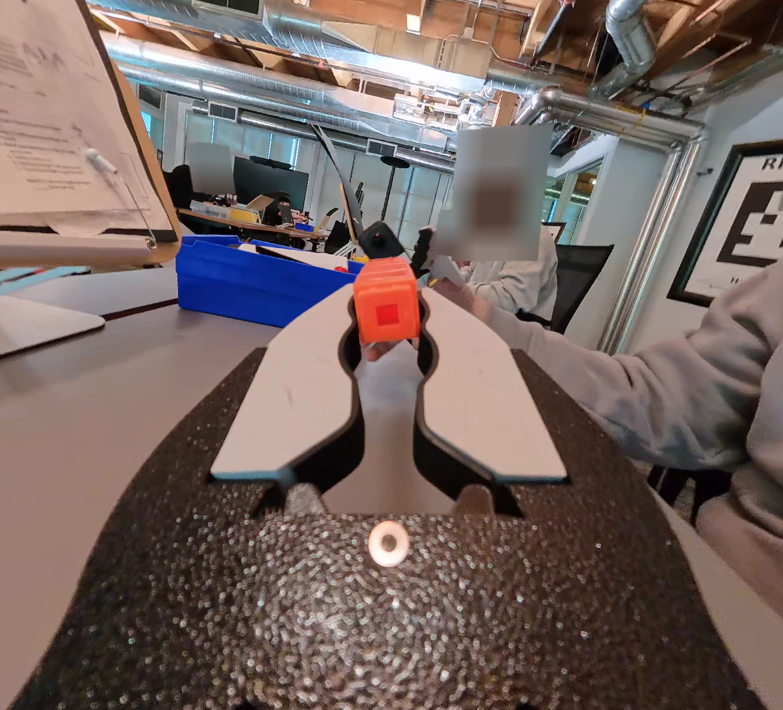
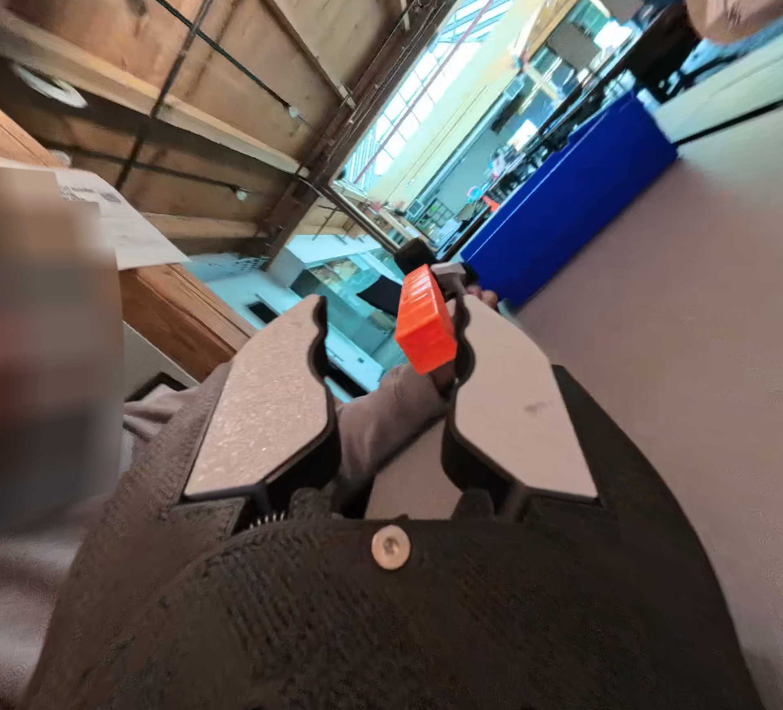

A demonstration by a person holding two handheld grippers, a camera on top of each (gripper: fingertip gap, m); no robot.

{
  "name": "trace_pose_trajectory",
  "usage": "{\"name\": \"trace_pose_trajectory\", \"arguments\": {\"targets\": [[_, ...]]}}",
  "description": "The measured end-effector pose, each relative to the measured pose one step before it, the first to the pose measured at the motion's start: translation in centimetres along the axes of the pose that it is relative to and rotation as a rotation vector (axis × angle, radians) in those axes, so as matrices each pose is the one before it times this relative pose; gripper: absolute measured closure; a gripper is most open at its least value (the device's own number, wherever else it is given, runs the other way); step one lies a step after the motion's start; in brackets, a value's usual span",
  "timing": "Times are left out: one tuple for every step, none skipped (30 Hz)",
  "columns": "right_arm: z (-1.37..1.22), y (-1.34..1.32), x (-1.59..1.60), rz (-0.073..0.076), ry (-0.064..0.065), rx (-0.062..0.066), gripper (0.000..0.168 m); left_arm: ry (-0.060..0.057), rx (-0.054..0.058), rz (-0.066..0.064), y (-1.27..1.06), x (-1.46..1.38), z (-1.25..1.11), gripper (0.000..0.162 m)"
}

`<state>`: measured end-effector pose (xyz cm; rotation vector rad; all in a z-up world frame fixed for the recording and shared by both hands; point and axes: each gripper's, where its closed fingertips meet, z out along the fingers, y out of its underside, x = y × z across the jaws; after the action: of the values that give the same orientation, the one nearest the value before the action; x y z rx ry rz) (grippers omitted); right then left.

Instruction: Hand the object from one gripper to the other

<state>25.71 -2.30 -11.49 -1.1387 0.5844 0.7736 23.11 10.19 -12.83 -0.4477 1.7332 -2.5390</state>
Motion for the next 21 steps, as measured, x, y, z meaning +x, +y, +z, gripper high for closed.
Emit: {"name": "trace_pose_trajectory", "arguments": {"targets": [[0.119, 0.572, 0.701, 0.0515, 0.0206, -0.0218, 0.113, 0.0092, -0.0046, 0.0265, -0.038, 0.191, -0.08, 0.14], [0.172, 0.653, 0.436, 0.0297, 0.0128, -0.0349, 0.105, 0.0103, -0.013, 0.0313, 0.053, 0.234, -0.083, 0.14], [0.201, 0.511, 0.047, 0.006, -0.0037, -0.0272, 0.105, 0.0019, -0.0166, 0.0345, 0.08, 0.151, -0.062, 0.14], [0.176, 0.372, 0.213, 0.0092, 0.0115, -0.0193, 0.107, -0.0025, -0.0125, 0.0347, -0.009, 0.109, -0.041, 0.14], [0.128, 0.381, 0.347, 0.0046, 0.0195, -0.0205, 0.112, 0.0022, -0.0054, 0.0287, -0.088, 0.166, -0.035, 0.14], [0.118, 0.395, 0.209, 0.0021, 0.0084, -0.0215, 0.118, 0.0017, -0.0043, 0.0247, -0.091, 0.154, -0.026, 0.14], [0.087, 0.266, 0.193, 0.0111, 0.0033, -0.0151, 0.121, 0.0015, -0.0066, 0.0218, -0.05, 0.126, -0.006, 0.14], [0.025, 0.133, 0.187, 0.0126, 0.0, -0.0058, 0.126, 0.004, -0.009, 0.0176, 0.0, 0.138, -0.008, 0.14], [-0.021, 0.041, 0.066, 0.0145, -0.0103, -0.0001, 0.132, 0.0061, -0.0072, 0.015, -0.009, 0.16, -0.006, 0.14], [-0.048, -0.119, -0.071, 0.0171, -0.02, 0.01, 0.138, 0.0047, -0.004, 0.0124, -0.037, 0.136, -0.002, 0.14], [0.001, -0.05, 0.033, 0.0187, -0.0101, 0.004, 0.138, 0.0019, -0.0051, 0.0122, -0.002, 0.082, -0.001, 0.14], [0.009, 0.114, 0.122, 0.0083, 0.0017, -0.0063, 0.138, 0.0007, -0.0076, 0.0134, 0.048, 0.058, -0.025, 0.14], [0.04, 0.112, 0.114, 0.0017, 0.0061, -0.0057, 0.139, -0.0008, -0.0085, 0.0131, 0.06, 0.012, -0.068, 0.14], [0.064, 0.048, 0.015, 0.0035, -0.0011, -0.0022, 0.139, -0.002, -0.0068, 0.0153, 0.037, -0.006, -0.091, 0.14], [0.082, 0.056, -0.034, 0.0073, -0.0065, -0.0038, 0.139, -0.0007, -0.0044, 0.0155, -0.009, 0.037, -0.079, 0.14], [0.06, -0.044, -0.003, 0.0065, -0.006, 0.0024, 0.139, -0.0023, -0.0038, 0.0135, -0.033, 0.0, -0.054, 0.14], [0.024, -0.134, 0.096, 0.0057, -0.0005, 0.0082, 0.139, -0.0081, -0.0068, 0.0159, 0.013, -0.047, -0.017, 0.14], [0.004, 0.03, 0.096, 0.0053, -0.0012, -0.003, 0.139, -0.0065, -0.007, 0.0154, 0.03, -0.037, 0.001, 0.14], [0.012, 0.085, -0.001, -0.001, -0.0066, -0.0086, 0.139, -0.0029, -0.0032, 0.0075, 0.011, -0.013, -0.019, 0.14], [0.032, -0.175, -0.001, -0.0145, -0.0026, 0.0048, 0.14, -0.0106, -0.0018, -0.0002, 0.007, -0.146, 0.003, 0.14], [0.041, -0.224, -0.037, -0.021, 0.0005, 0.0074, 0.14, -0.0265, -0.0006, -0.0051, 0.041, -0.371, 0.005, 0.139]]}}
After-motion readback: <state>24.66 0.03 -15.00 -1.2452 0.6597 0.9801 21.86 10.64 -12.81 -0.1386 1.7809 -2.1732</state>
